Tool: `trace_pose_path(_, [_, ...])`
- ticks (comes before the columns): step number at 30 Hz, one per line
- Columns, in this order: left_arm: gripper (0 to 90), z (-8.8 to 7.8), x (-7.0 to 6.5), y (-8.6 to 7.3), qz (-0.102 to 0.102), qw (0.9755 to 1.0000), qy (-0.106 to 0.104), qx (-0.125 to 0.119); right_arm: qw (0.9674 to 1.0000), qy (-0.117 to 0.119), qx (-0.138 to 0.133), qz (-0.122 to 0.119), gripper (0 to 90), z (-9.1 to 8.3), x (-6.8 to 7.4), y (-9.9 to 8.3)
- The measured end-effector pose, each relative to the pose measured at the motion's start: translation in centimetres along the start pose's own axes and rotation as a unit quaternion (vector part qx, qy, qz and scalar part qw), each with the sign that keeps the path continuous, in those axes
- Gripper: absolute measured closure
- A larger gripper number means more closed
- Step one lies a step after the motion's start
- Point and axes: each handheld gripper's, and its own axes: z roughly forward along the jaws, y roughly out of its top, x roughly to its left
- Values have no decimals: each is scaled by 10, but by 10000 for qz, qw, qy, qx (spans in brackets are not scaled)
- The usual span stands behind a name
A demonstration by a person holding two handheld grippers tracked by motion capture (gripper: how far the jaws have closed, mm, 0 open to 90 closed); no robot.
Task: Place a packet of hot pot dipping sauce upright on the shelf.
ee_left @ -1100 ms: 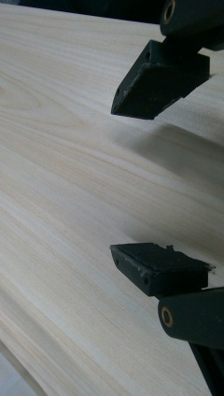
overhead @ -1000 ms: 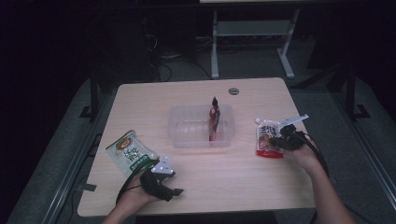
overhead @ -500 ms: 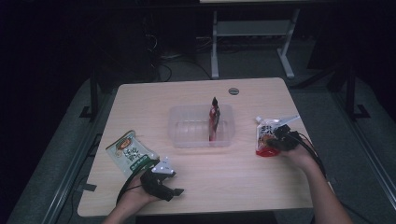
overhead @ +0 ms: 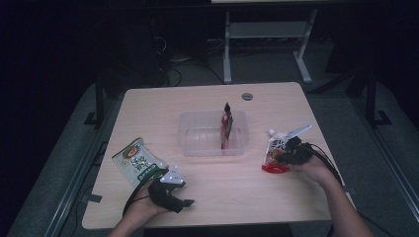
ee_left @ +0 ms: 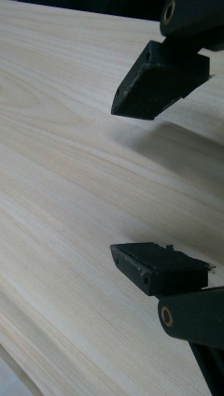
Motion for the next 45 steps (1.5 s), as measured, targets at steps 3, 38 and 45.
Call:
trace_pose_path(3, [271,0,0,0,5,10000,5,-1,9998,173,-25,-123,900,3,7,2])
trace_pose_path(38, [271,-1,0,0,28,10000,12,-6,9972,600,-326,-321,900,-4,27,11])
trace_pose_path(45, [271,0,0,0,23,10000,9,3,9987,403,-282,159,900,-9,-2,-3])
